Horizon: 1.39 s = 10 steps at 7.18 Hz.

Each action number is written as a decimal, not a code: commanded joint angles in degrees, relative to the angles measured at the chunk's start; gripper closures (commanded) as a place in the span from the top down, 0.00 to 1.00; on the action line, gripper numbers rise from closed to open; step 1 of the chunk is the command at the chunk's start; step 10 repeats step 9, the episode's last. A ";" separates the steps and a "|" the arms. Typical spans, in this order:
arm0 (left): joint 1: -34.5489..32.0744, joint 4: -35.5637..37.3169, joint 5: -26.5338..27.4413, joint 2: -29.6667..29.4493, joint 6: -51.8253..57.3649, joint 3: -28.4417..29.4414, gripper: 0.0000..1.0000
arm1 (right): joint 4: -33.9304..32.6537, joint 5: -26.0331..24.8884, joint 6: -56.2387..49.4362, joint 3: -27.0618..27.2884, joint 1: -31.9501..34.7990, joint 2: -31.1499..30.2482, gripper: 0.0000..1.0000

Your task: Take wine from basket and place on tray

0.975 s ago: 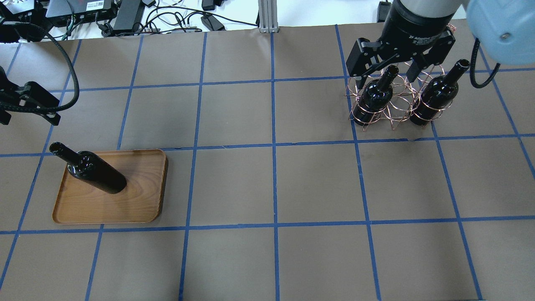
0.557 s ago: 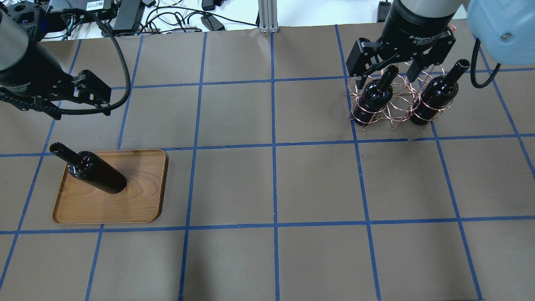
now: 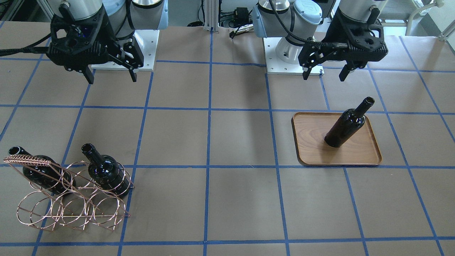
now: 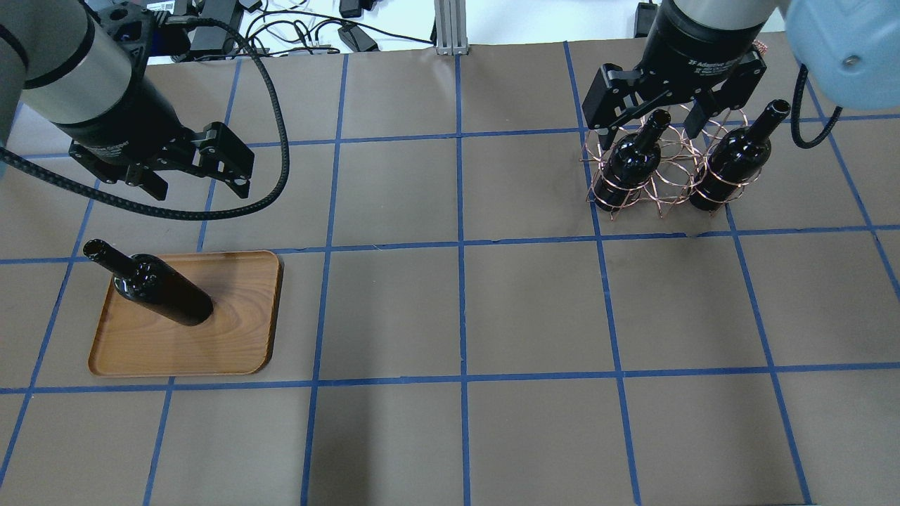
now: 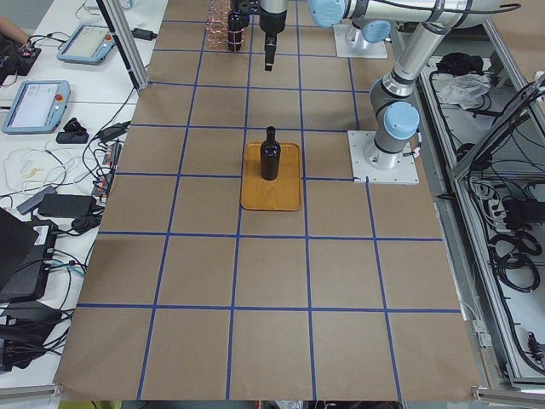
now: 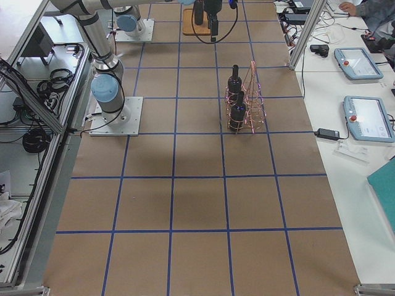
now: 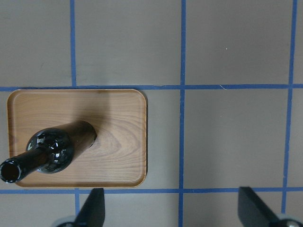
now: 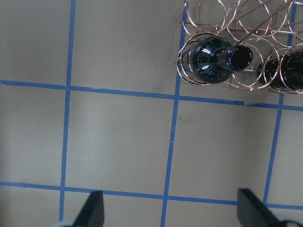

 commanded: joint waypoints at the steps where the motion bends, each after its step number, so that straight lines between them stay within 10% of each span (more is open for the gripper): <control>1: -0.32 -0.05 -0.08 0.01 -0.16 -0.34 1.00 | 0.00 0.00 0.09 0.00 0.00 0.00 1.00; 10: -0.32 -0.06 0.54 0.45 0.36 -0.60 1.00 | 0.00 0.09 0.09 0.00 0.00 0.09 1.00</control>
